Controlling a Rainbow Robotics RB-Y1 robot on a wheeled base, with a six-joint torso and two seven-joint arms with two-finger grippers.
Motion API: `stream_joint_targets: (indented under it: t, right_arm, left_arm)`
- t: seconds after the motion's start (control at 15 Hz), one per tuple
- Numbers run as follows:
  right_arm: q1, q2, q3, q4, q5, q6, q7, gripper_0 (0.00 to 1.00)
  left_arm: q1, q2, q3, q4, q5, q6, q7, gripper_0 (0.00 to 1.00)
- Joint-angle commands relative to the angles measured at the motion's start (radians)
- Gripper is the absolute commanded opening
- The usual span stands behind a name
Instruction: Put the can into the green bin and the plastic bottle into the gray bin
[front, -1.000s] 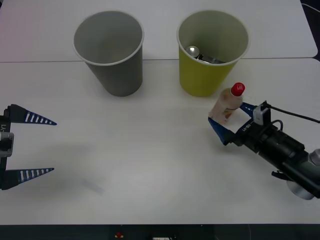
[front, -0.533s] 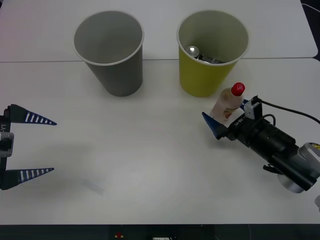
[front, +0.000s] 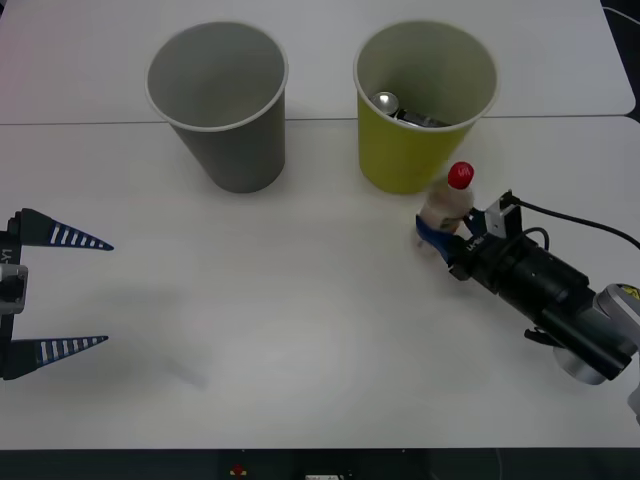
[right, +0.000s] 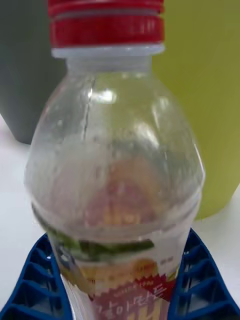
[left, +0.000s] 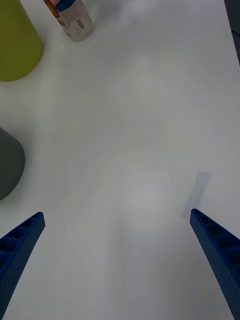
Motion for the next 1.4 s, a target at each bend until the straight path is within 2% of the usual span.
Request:
stream_joint_targets:
  t: [0.07, 0.47, 0.6, 0.67, 1.0, 1.13, 1.4]
  right_arm:
    - [0.0, -0.003, 0.0, 0.0, 0.0, -0.017, 0.0, 0.0]
    - [0.015, -0.049, -0.04, 0.0, 0.002, -0.183, -0.021, 0.0]
    - [0.015, -0.074, -0.072, 0.0, 0.051, -0.249, -0.035, 0.0]
    - [0.017, -0.08, -0.097, 0.0, 0.089, -0.283, -0.048, 0.0]
    - [0.017, -0.091, -0.272, -0.1, 0.391, -0.473, -0.337, 0.0]
    - [0.017, -0.091, -0.332, -0.19, 0.512, -0.522, -0.489, 0.0]
    - [0.017, -0.091, -0.417, -0.384, 0.69, -0.616, -0.801, 0.0]
  left_arm:
    - [0.0, 0.0, 0.0, 0.0, 0.0, 0.0, 0.0, 1.0]
    - [0.0, 0.0, 0.0, 0.0, 0.0, 0.0, 0.0, 1.0]
    - [0.0, 0.0, 0.0, 0.0, 0.0, 0.0, 0.0, 1.0]
    - [0.0, 0.0, 0.0, 0.0, 0.0, 0.0, 0.0, 1.0]
    - [0.0, 0.0, 0.0, 0.0, 0.0, 0.0, 0.0, 1.0]
    - [0.0, 0.0, 0.0, 0.0, 0.0, 0.0, 0.0, 1.0]
    - [0.0, 0.0, 0.0, 0.0, 0.0, 0.0, 0.0, 1.0]
